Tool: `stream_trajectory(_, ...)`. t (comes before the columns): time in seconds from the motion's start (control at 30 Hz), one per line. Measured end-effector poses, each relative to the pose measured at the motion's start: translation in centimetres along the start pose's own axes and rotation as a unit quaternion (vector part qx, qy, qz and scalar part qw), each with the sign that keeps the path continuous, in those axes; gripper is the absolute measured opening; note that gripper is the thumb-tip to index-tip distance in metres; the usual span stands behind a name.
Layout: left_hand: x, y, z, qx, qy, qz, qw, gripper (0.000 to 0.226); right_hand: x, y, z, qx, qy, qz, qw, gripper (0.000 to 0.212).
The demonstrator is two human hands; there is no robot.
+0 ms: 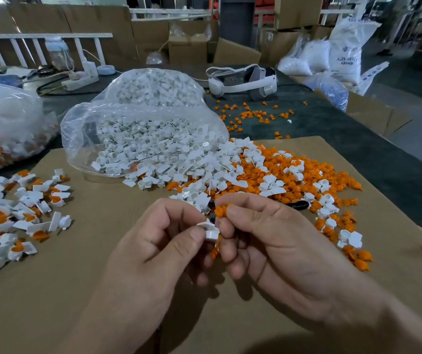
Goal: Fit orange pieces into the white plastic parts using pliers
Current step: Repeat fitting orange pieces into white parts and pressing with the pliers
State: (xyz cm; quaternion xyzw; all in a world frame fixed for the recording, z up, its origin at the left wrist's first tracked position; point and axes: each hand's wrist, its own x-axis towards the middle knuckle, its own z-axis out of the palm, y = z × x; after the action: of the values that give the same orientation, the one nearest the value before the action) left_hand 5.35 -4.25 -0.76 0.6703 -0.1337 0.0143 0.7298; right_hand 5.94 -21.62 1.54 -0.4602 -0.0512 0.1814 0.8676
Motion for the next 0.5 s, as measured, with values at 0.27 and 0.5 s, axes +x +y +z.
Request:
stream_trajectory(0.27, 0.0, 0.56, 0.04, 0.019, -0.01, 0.029, 0.999, 0.022, 0.02, 0.59, 0.21, -0.058, -0.006, -0.038, 0.998, 0.019)
stream_trajectory(0.5, 0.67, 0.2, -0.12, -0.047, 0.056, -0.028, 0.997, 0.065, -0.03, -0.17, 0.13, 0.078, -0.06, 0.035, 0.995, 0.018)
